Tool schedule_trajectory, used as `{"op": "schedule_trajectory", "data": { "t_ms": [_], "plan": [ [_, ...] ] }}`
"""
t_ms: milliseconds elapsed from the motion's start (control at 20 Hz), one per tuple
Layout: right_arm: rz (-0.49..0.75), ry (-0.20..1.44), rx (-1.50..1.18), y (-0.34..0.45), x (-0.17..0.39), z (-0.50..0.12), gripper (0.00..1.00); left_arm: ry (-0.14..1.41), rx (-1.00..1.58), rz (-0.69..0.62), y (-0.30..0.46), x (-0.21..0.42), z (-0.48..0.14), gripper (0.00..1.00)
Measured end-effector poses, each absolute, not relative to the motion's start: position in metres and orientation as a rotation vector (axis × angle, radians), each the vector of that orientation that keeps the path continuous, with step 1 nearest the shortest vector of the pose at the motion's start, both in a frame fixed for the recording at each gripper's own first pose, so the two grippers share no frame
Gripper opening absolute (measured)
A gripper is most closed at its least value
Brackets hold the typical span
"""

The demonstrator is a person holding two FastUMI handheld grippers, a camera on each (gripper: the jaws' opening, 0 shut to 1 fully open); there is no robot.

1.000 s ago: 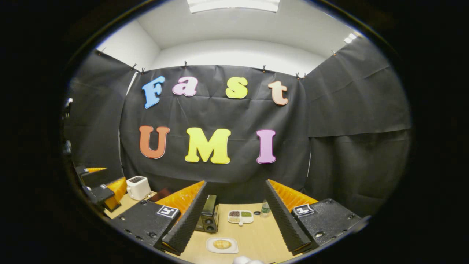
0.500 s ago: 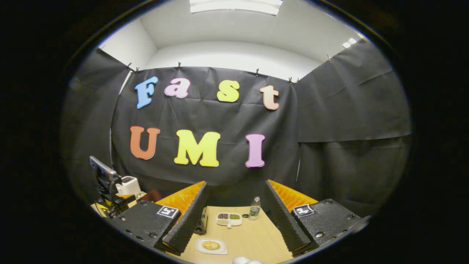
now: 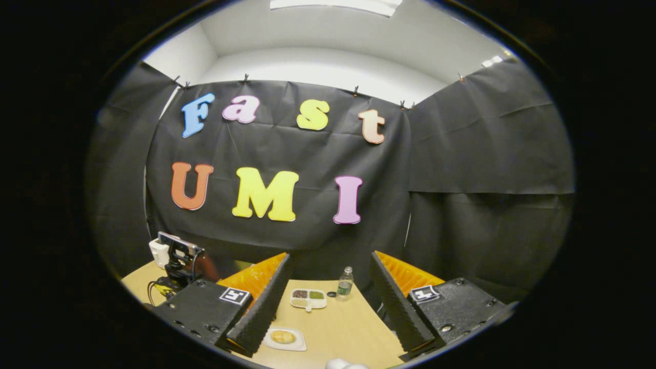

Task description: Open the electric oven with the left hand, put the food in, and close the electric oven.

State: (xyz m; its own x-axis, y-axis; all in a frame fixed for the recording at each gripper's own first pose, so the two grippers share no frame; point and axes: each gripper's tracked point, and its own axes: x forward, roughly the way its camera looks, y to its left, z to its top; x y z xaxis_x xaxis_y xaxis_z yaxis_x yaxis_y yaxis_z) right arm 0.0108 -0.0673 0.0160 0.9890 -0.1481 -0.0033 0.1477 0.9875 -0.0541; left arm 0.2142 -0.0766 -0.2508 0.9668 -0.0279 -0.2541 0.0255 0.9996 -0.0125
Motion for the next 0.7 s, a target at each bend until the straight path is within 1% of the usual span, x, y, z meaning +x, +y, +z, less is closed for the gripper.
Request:
{"op": "schedule_trajectory", "data": {
  "t_ms": [50,100,200,250,300,350,400,600,650,700],
  "plan": [
    [-0.148,0.012,-0.053,-0.066,0.011,0.014,0.96,0.276,-0.007,-0.028,-0.075,0.216,-0.258,1.0],
    [-0.147,0.015,-0.054,-0.066,0.013,0.014,0.96,0.287,-0.013,-0.021,-0.076,0.218,-0.263,0.95],
    [-0.146,0.018,-0.059,-0.065,0.014,0.012,0.96,0.313,-0.019,-0.014,-0.075,0.218,-0.27,0.95],
    [-0.143,0.02,-0.06,-0.064,0.014,0.01,0.96,0.32,-0.006,-0.01,-0.074,0.218,-0.272,0.89],
    [-0.144,0.022,-0.061,-0.065,0.014,0.009,0.97,0.318,0.006,-0.011,-0.073,0.22,-0.271,0.98],
    [-0.144,0.027,-0.06,-0.066,0.015,0.007,0.97,0.328,0.007,-0.01,-0.074,0.218,-0.273,0.91],
    [-0.143,0.029,-0.056,-0.066,0.015,0.006,0.97,0.326,0.008,-0.014,-0.075,0.217,-0.273,0.98],
    [-0.142,0.029,-0.043,-0.068,0.015,0.004,0.97,0.344,0.004,-0.026,-0.073,0.203,-0.274,0.98],
    [-0.138,0.029,-0.037,-0.067,0.014,0.004,0.97,0.348,0.005,-0.028,-0.073,0.198,-0.274,0.95],
    [-0.135,0.031,-0.036,-0.067,0.015,0.002,0.97,0.35,0.008,-0.031,-0.072,0.192,-0.275,0.98]
  ]
}}
